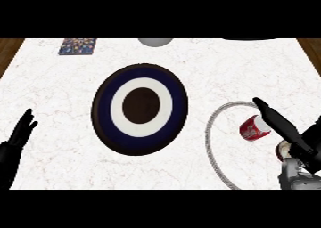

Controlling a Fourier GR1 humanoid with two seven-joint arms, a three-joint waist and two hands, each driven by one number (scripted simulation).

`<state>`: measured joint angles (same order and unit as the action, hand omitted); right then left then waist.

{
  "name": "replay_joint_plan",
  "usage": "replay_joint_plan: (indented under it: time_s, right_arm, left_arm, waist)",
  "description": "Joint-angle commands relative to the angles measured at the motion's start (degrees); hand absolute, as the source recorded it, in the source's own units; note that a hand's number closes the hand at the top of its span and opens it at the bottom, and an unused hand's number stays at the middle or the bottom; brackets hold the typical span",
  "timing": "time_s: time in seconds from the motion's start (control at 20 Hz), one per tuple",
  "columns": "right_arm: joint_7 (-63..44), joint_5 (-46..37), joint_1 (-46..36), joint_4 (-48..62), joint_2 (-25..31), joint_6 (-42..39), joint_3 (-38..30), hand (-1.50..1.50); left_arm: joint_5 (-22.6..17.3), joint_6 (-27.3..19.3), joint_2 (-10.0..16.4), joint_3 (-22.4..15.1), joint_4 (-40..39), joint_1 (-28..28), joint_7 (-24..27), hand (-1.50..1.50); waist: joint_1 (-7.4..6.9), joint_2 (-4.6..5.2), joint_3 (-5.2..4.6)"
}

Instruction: Pick the can from the placemat and place it in the plate

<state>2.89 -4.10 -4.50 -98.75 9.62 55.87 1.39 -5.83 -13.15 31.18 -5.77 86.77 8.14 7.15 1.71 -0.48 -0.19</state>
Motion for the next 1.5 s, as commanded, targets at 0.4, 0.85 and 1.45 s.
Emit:
replay_joint_plan:
  time_s: [0.4, 0.85, 1.45]
  right_arm:
    - [-36.66, -22.87, 11.46, -8.9, 8.79, -10.39, 10.37, -1.5]
    - [-70.4, -27.88, -0.21, -14.52, 16.22, -32.17, 6.98, -1.5]
    - [-73.15, -10.67, -3.3, -7.32, 21.74, -49.68, 5.0, -1.5]
  left_arm:
    - [2.91, -0.6, -1.83, -1.05, -1.21, -1.87, 0.87, 0.0]
    - [4.39, 0.03, -2.56, -1.46, -2.26, -4.73, -0.32, 0.0]
    - [3.75, 2.22, -3.57, 0.45, -4.61, -2.23, 3.68, 0.0]
  waist:
    - [-0.99, 0.38, -0.32]
    - [-1.99, 0.52, -0.01]
    - [-1.76, 0.52, 0.1]
